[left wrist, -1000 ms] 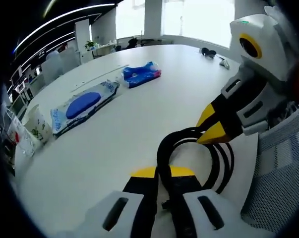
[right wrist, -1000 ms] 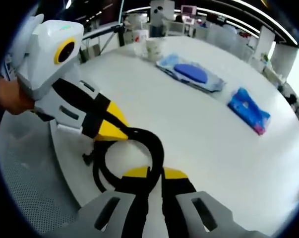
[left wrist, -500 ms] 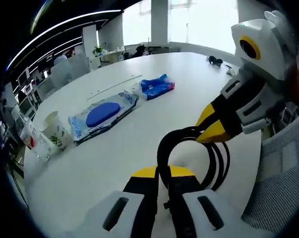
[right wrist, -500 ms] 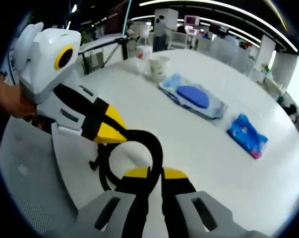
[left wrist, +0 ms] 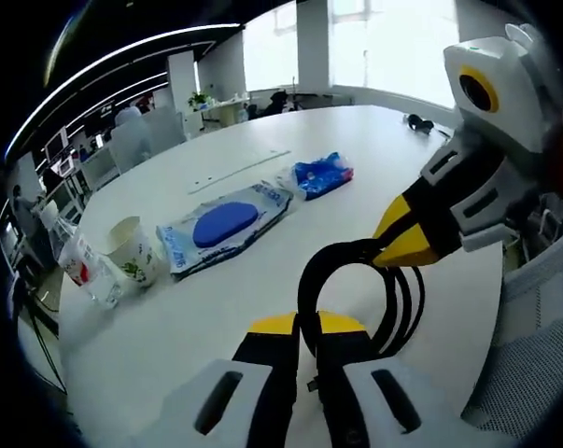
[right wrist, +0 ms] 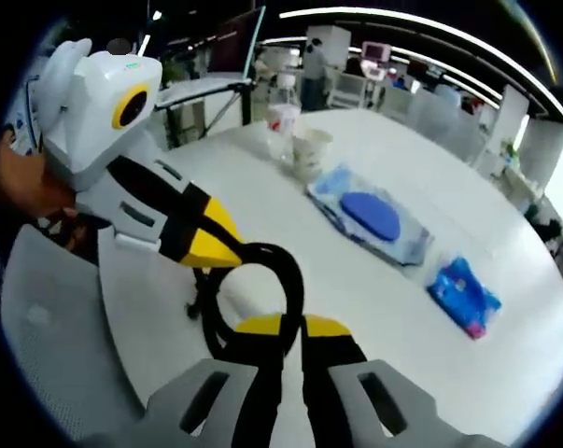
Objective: Arrange the tabletop items into an orderly group along one side of the table until the central work area is clear of visible clutter.
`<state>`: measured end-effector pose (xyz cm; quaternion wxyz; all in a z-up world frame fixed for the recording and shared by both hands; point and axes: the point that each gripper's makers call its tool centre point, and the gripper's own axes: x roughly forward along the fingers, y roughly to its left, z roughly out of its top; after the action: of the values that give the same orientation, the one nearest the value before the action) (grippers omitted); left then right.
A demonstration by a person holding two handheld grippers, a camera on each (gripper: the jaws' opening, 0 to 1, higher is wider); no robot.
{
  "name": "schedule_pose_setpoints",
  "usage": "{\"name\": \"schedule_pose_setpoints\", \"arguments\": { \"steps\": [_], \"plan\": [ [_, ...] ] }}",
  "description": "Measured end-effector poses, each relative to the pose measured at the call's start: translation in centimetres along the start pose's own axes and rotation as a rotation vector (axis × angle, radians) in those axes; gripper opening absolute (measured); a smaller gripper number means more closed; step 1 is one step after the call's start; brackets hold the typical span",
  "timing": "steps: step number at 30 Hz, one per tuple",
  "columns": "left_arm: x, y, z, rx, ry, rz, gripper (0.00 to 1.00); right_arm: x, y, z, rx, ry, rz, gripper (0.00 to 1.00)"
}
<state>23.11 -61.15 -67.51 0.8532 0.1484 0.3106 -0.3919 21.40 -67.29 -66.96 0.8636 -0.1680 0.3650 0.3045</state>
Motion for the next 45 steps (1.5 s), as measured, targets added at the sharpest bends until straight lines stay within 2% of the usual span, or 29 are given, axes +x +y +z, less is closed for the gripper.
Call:
{"name": "schedule_pose_setpoints", "arguments": {
  "steps": [15, 34, 45],
  "plan": [
    [2.1, 0.8, 2.0, 0.001, -0.002, -0.006, 0.04, 0.9, -3.0, 0.4, 0.025, -0.001, -0.016, 0.02],
    [5.2, 1.5, 3.0, 0.011, 0.034, -0.027, 0.04, 2.8, -6.0, -0.5, 0.057, 0.019, -0.014, 0.03],
    [7.3, 1.9, 2.6, 0.003, 0.090, -0.044, 0.04, 4.8, -7.2, -1.6, 0.102, 0.053, 0.008, 0.04]
  ]
}}
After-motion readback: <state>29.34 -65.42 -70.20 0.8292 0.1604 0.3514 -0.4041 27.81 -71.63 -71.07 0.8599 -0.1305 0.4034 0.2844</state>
